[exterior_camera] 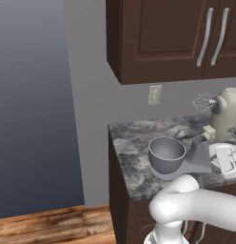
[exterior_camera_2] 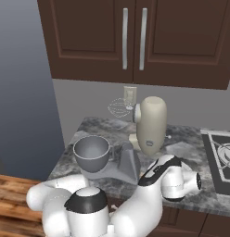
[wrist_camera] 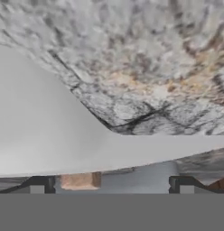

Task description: Add butter and sugar cubes to the stand mixer bowl and then turn on the stand mixer to begin making frosting.

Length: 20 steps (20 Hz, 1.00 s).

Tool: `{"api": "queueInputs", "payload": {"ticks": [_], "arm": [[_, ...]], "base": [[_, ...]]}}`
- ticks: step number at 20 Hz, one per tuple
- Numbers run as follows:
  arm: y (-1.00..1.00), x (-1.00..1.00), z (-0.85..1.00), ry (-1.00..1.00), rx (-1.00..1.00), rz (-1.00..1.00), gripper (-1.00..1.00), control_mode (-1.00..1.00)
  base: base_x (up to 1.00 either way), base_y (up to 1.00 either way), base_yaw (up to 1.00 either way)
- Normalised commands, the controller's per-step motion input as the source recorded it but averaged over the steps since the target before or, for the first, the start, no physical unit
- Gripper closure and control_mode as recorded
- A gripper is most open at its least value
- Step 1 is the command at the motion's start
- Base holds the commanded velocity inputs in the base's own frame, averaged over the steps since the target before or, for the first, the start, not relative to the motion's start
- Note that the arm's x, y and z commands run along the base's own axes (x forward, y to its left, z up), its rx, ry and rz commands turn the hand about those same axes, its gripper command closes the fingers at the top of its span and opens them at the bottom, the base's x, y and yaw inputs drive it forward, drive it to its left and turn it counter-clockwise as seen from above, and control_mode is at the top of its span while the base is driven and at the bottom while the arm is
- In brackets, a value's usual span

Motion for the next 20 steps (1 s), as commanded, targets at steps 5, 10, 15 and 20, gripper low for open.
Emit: {"api": "queueInputs", "payload": {"ticks": [5,10,15,20], "arm": [[0.00,0.17,-0.15,0.02,0.00,0.02,-1.00,-1.00],[0.00,0.14,-0.12,0.00,0.00,0.02,-1.00,-1.00],[0.00,0.05,-0.03,0.00,0.00,0.03,-1.00,-1.00],[0.00,0.01,0.00,0.00,0.00,0.03,-1.00,-1.00]], "base": [[0.00,0.00,0.00],[0.00,0.00,0.00],[0.00,0.00,0.00],[0.00,0.00,0.00]]}}
